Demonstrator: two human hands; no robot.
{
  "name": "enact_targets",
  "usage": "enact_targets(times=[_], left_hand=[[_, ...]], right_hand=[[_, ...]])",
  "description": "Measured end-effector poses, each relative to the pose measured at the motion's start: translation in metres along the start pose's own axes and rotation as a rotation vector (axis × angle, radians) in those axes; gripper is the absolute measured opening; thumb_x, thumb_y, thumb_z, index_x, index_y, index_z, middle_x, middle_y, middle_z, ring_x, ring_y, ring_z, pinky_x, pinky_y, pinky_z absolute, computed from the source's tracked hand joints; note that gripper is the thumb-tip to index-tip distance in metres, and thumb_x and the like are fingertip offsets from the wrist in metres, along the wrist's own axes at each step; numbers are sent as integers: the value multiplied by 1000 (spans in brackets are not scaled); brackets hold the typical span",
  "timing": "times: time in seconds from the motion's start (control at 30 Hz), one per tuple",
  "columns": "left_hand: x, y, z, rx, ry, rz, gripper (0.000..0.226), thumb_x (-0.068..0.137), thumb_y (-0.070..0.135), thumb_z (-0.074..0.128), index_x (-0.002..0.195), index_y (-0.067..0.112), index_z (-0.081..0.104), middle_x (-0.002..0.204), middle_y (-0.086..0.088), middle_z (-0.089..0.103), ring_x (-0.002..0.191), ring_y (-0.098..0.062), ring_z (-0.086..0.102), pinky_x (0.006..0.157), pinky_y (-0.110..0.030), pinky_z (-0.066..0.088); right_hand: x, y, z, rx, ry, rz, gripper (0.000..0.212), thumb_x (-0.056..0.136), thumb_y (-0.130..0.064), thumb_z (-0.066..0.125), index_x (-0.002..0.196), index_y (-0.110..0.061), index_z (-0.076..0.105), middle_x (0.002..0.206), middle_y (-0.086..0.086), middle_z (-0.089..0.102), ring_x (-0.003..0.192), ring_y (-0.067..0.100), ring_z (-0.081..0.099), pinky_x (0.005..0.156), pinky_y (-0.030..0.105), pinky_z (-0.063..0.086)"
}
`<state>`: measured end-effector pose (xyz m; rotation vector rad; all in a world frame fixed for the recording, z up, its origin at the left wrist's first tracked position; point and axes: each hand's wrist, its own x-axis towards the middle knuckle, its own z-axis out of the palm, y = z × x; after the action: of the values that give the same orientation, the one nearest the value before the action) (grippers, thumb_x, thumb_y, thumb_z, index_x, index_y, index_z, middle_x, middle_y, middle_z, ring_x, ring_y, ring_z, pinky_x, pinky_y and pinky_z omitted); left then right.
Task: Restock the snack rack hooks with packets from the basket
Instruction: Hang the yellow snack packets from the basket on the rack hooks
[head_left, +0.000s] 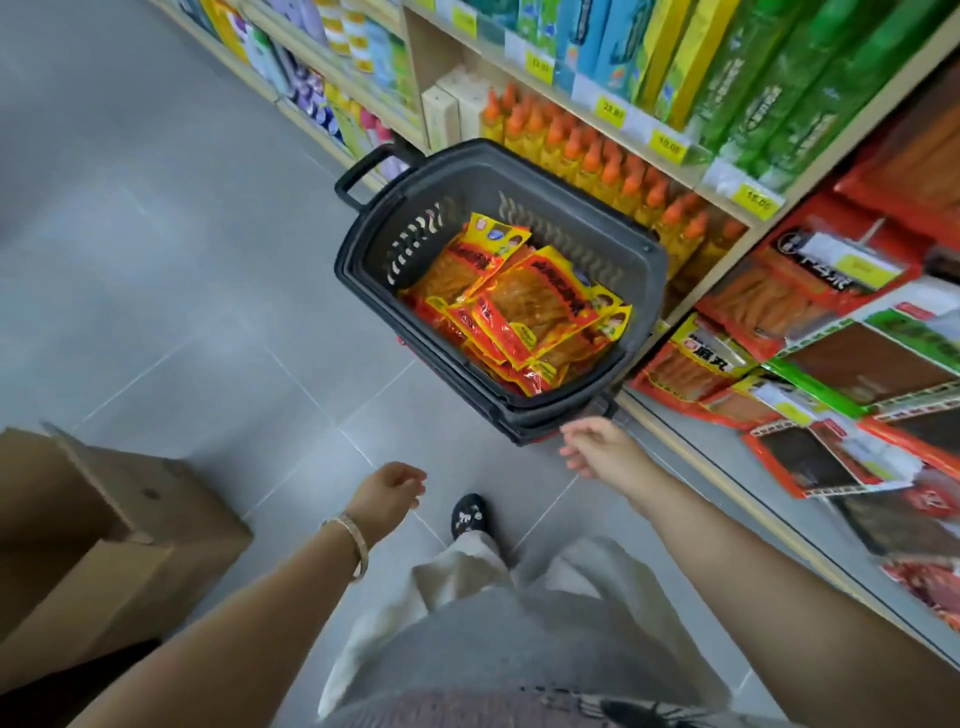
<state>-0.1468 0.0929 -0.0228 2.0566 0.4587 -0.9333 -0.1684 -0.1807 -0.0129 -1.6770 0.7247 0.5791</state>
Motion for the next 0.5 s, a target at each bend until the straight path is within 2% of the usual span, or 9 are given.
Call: enact_targets(times=[0.17, 0.2, 0.27, 0.37, 0.43, 0.5], left_hand=[[27, 36, -20, -99, 16, 15, 18, 92, 10, 47, 101, 16, 62, 100, -3, 65, 83, -11, 62, 64, -19, 44], [34, 44, -19, -103, 6, 18, 19, 93, 11, 46, 103, 17, 61, 101, -2, 65, 84, -10, 62, 66, -20, 44], [48, 60, -15, -112, -4, 23, 21, 94, 12, 45, 106, 17, 61, 103, 0, 65, 87, -10, 63, 73, -22, 45], [62, 84, -8, -199, 24, -6, 21, 95, 13, 46, 108, 16, 61, 103, 2, 65, 87, -7, 62, 71, -18, 45], [70, 98, -2, -248, 29, -21, 20, 95, 14, 47, 107, 17, 62, 102, 4, 66, 87, -4, 63, 67, -17, 45], [81, 111, 3, -259, 26, -34, 16, 94, 16, 50, 104, 19, 62, 101, 4, 66, 88, -5, 63, 67, -19, 46]], right_hand=[[49, -62, 7, 250, 7, -8, 10, 95, -15, 50, 104, -18, 54, 89, 2, 64, 76, 12, 61, 65, 20, 50], [65, -71, 5, 291, 14, 13, 10, 95, -15, 49, 103, -17, 55, 94, 4, 63, 82, 14, 61, 69, 22, 51], [99, -84, 1, 354, 43, 67, 22, 96, -17, 49, 116, -9, 54, 110, 10, 57, 97, 19, 57, 82, 27, 49], [148, -97, -6, 441, 137, 285, 50, 92, -26, 57, 135, -6, 42, 131, 14, 48, 115, 25, 49, 92, 33, 44], [175, -100, -11, 470, 162, 462, 66, 86, -37, 64, 140, -11, 37, 138, 14, 43, 123, 29, 45, 90, 36, 45], [195, -99, -12, 429, 154, 592, 80, 78, -52, 67, 142, -15, 35, 143, 13, 40, 128, 30, 42, 95, 40, 42]])
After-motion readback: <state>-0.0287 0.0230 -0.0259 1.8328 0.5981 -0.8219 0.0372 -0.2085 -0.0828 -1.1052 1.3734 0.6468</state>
